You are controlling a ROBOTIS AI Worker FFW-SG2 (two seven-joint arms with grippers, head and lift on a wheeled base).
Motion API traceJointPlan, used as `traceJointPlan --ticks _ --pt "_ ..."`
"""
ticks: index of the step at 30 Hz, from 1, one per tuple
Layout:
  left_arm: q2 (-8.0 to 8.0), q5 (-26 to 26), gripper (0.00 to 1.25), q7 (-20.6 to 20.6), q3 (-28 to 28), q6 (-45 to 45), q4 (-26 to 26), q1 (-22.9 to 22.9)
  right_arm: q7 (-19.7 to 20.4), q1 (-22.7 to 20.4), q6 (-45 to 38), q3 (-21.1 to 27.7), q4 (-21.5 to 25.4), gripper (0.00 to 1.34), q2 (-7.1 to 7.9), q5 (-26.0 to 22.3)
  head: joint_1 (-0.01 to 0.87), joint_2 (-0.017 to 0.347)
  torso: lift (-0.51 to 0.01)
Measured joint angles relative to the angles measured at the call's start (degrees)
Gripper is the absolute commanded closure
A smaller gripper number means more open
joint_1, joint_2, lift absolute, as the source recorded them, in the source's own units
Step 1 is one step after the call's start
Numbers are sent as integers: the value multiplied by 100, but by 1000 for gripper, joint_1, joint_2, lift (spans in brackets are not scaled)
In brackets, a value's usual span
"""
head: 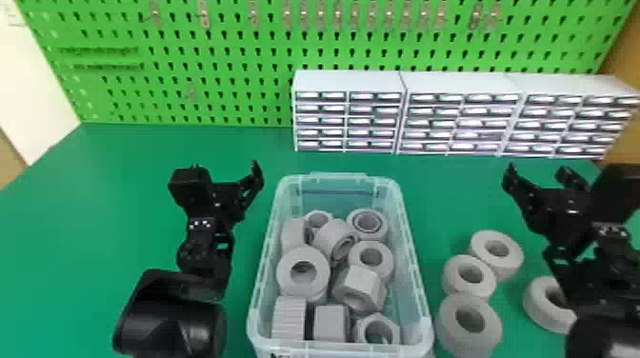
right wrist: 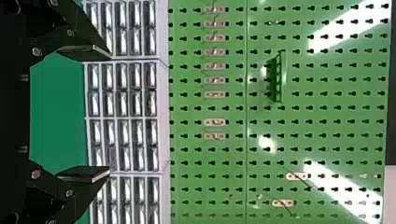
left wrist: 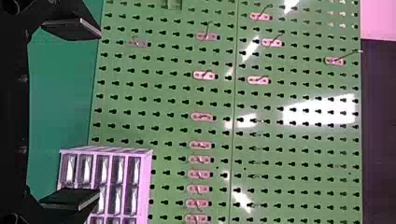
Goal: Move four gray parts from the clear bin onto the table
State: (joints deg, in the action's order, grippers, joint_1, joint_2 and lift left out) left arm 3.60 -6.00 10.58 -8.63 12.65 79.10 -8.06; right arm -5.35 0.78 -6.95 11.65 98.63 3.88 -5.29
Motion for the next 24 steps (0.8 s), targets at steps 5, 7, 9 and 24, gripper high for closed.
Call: traceJointPlan --ticks 5,7,9,24 --pt "0 -19 96 -16 -10 1 37 20 -1 -9 1 -32 34 406 20 -10 693 72 -52" --pt "0 -22 96 -26 -18 5 42 20 -1 -1 1 -47 44 406 27 -16 693 72 -52" --pt "0 -23 96 -39 -26 8 43 16 -1 11 1 -61 48 406 34 -21 693 72 -52" --pt "-35 -16 96 -125 -45 53 44 3 -1 77 1 -167 55 406 96 -25 693 72 -52"
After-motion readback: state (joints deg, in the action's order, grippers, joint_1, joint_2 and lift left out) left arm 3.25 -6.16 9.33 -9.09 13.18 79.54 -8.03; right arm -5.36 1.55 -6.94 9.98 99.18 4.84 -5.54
